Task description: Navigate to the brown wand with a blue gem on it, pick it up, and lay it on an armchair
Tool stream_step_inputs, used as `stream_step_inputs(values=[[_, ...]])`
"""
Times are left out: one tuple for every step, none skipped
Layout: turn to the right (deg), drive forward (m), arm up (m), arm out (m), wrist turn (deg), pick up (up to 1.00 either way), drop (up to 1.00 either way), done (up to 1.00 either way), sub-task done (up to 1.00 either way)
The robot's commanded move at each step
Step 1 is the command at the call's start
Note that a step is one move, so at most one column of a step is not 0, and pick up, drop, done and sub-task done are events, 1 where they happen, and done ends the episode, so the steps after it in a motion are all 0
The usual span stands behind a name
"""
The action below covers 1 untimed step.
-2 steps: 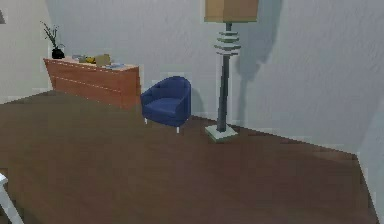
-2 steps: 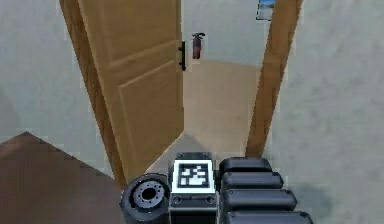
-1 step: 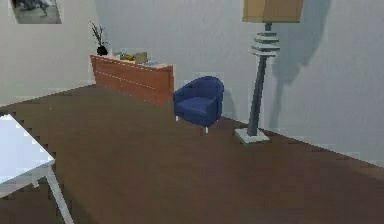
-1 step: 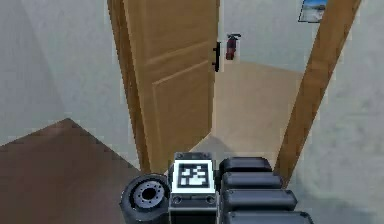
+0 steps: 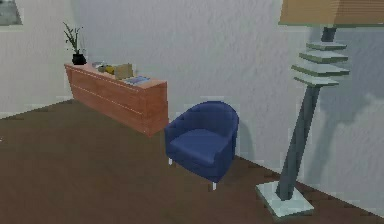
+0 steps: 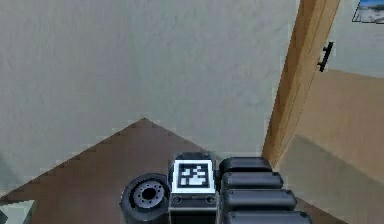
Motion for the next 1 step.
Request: stream_step_inputs(values=[[-3.0, 0.00, 0.00, 0.00, 0.0, 0.00, 0.00, 0.00, 0.00]])
